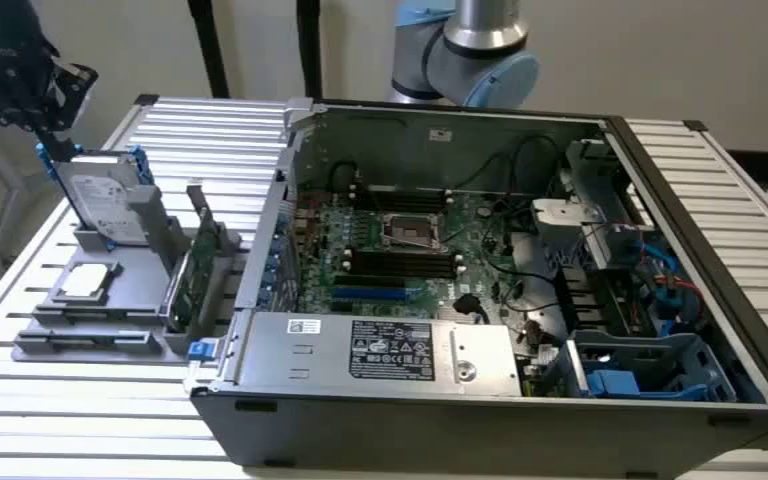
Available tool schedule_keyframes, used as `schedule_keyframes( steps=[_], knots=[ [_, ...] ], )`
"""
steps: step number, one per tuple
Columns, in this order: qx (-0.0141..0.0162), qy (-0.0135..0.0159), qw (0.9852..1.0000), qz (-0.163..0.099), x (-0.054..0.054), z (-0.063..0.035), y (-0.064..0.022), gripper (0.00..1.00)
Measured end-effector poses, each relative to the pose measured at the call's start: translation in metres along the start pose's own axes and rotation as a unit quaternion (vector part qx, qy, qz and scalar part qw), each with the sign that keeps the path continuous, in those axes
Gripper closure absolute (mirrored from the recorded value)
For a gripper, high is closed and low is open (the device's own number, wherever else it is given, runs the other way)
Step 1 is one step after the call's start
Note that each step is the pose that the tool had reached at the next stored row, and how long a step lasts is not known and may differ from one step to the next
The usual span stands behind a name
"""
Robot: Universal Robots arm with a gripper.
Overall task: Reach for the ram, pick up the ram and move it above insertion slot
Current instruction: 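Reach for the ram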
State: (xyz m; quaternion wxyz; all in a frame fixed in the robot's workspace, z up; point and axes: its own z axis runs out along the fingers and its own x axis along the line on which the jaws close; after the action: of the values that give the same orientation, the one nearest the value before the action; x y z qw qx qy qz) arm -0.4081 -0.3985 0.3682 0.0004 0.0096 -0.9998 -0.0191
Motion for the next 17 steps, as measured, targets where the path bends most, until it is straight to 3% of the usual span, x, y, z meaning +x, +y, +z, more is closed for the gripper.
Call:
schedule_keyframes(
  steps=[13,17],
  knots=[
    [0.0000,0.0000,1.0000,0.000,0.0000,0.0000,0.0000,0.89],
    [0.0000,0.0005,1.0000,0.000,-0.0045,-0.0002,-0.0036,0.89]
  ],
)
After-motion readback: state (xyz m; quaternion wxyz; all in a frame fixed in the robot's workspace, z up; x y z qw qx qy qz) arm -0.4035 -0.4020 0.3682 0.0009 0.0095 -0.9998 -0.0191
